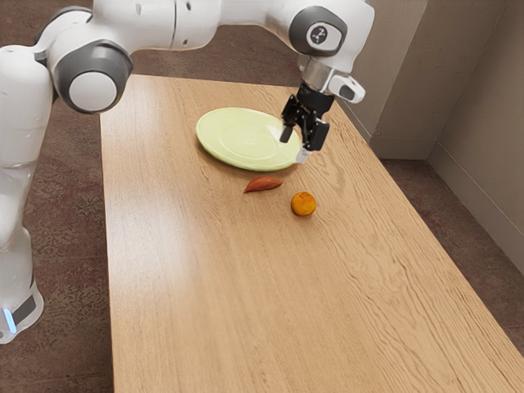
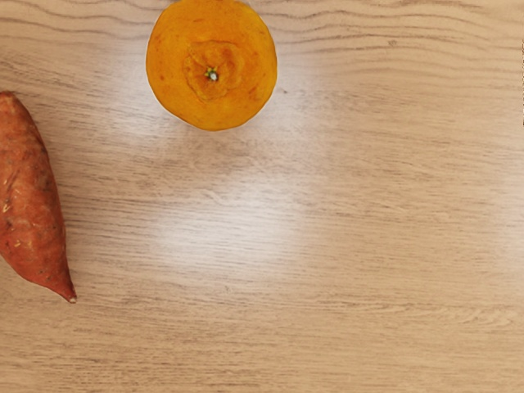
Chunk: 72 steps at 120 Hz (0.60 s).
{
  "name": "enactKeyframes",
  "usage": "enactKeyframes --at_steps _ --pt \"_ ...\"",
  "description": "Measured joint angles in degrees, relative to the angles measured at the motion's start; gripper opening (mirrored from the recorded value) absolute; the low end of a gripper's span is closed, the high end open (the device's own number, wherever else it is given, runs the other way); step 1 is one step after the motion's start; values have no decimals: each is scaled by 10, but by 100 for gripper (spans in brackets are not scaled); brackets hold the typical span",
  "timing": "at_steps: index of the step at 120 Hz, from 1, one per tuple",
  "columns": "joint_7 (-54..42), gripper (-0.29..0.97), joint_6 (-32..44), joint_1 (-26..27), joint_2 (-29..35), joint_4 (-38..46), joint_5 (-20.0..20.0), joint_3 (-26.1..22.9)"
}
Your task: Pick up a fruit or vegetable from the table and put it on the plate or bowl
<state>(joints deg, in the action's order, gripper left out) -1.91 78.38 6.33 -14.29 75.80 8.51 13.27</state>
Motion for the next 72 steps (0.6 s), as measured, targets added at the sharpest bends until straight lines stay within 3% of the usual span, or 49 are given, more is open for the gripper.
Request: enactKeyframes --at_steps 72 --pt "-43 68 42 -2 -1 0 5 0"
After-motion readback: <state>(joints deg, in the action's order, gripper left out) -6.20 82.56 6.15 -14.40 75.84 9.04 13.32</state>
